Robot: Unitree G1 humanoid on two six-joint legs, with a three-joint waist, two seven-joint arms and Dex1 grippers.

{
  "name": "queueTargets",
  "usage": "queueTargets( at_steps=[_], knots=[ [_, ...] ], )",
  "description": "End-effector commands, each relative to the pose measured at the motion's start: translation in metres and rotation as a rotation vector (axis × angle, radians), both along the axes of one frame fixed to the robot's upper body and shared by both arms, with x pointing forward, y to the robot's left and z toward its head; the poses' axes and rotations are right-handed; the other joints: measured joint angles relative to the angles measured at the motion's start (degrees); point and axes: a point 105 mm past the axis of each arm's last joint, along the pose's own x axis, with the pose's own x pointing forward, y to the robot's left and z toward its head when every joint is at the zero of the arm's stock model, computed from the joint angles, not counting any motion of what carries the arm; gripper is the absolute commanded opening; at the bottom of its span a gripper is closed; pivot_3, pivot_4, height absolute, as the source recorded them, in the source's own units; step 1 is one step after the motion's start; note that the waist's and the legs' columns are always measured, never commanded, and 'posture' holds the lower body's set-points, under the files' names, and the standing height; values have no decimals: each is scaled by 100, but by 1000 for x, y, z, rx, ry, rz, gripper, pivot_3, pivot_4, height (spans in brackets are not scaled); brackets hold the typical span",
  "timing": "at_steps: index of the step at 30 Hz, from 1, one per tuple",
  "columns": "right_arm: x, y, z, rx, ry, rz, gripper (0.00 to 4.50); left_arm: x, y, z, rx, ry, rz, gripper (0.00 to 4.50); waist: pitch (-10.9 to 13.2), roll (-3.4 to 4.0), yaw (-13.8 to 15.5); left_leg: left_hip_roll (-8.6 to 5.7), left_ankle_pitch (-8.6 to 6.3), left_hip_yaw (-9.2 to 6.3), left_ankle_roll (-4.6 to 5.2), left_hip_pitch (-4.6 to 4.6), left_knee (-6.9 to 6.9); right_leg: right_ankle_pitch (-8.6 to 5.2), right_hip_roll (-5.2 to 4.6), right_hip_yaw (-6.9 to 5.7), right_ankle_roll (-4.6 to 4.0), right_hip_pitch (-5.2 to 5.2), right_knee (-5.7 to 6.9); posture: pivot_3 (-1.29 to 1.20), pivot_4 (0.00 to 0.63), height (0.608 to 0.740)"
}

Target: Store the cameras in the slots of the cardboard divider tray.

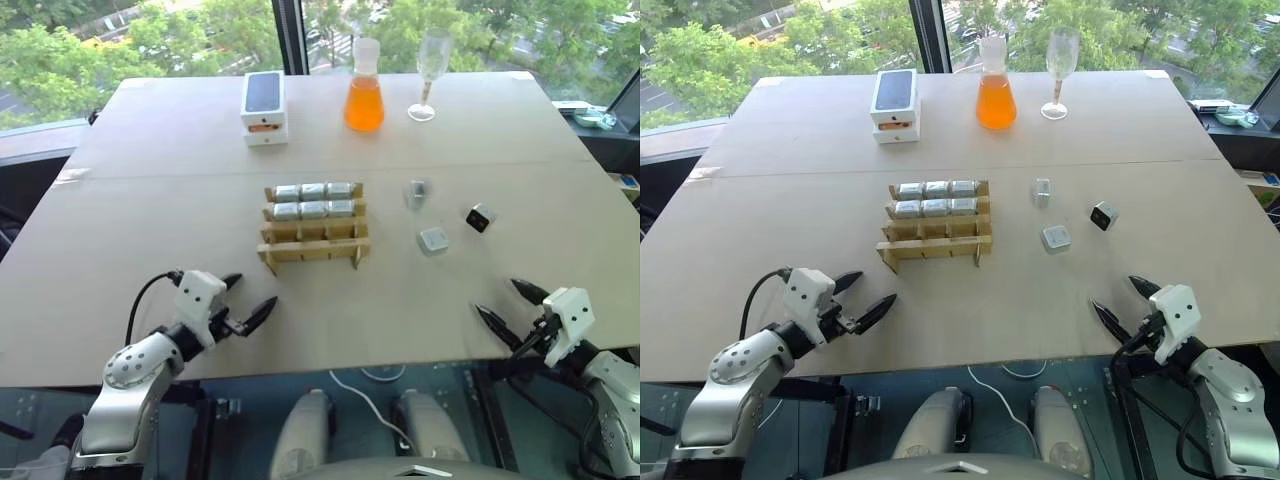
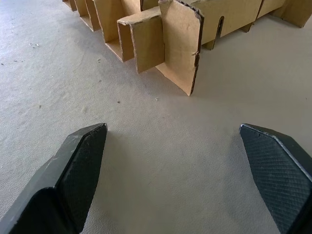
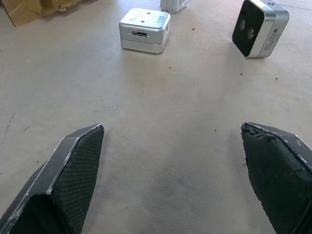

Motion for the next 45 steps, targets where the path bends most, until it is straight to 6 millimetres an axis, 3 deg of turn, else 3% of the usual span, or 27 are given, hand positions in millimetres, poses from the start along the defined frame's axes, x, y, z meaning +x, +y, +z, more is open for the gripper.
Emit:
queueTargets(
  at_steps=[1, 40, 45],
  knots=[
    [1, -3, 12, -13, -49, 0, 4471, -1, 1, 5, -9, -15, -10, 4500, 0, 0, 0, 0, 0, 0, 0, 0, 0, 0, 0, 0, 0, 0, 0, 0, 150, 740],
    [4, -1, 10, -14, -47, 2, 4471, -2, -1, 4, -14, -13, -9, 4500, 0, 0, 0, 0, 0, 0, 0, 0, 0, 1, 0, 0, 1, 0, 0, 0, 150, 740],
    [24, -8, 16, -72, -40, -20, 4471, -4, -13, 25, -48, -32, -124, 4500, 0, 0, -4, 0, 0, 3, 0, 0, 2, 1, 0, 3, 1, 0, 0, 0, 150, 740]
  ],
)
